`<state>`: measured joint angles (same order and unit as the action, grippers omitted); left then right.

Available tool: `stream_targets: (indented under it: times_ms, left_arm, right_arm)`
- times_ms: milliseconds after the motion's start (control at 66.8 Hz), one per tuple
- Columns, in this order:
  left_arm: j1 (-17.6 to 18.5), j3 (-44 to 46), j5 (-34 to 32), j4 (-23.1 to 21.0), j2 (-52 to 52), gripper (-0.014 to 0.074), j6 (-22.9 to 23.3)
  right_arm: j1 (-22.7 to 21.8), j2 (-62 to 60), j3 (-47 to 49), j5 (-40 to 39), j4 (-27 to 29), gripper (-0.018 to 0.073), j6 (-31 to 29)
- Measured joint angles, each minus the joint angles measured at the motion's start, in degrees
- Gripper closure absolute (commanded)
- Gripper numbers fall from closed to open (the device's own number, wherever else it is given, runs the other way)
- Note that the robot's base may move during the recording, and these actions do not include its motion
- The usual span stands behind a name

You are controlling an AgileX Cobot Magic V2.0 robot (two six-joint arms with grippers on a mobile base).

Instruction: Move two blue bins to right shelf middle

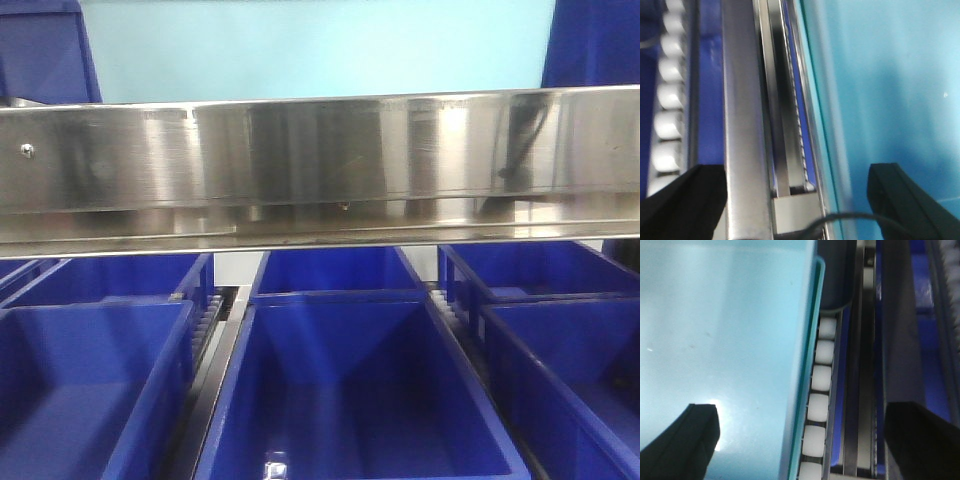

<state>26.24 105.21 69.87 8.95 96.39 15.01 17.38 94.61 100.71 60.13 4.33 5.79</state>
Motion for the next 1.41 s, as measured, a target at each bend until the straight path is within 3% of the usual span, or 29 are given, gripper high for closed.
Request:
stream_targets:
  times_ms: [419,524,599,688,733,763,808,1407]
  left_arm:
    - [-0.1,-6.6,-4.5,-3.7,1.3,0.0134,0.0]
    - [-0.3,-6.6,-4.8,-4.5,1.4,0.0154,0.0]
    - [-0.3,-6.6,-4.9,-4.7,1.8,0.023,0.0]
    - [-0.3,-6.6,-4.9,-5.3,2.4,0.0405,0.0]
    - [-0.3,-6.6,-4.9,-5.6,2.5,0.0549,0.0]
    - [-0.3,-6.6,-4.9,-5.5,2.6,0.0614,0.0]
    - [-0.3,-6.6,-4.9,-5.2,2.6,0.0707,0.0]
    - [-0.3,-1.6,-1.3,-5.8,2.3,0.0707,0.3]
  right_arm:
    - [0.0,5.1,-0.6,2.0,2.6,0.0035,0.0]
    - [0.0,5.1,-0.8,1.8,2.6,0.0174,0.0]
    - [0.0,5.1,-1.1,1.8,2.6,0.0326,0.0]
    - [0.0,5.4,-1.3,1.9,2.6,0.0541,0.0]
    - [0.0,5.4,-1.3,2.4,2.7,0.0692,-0.6]
    - [0.0,5.4,-1.3,2.6,3.2,0.0729,-0.7]
    - [0.1,5.4,-1.3,2.6,3.1,0.0715,-1.0]
    - [0.1,0.2,-1.9,1.1,3.6,0.0713,-1.1]
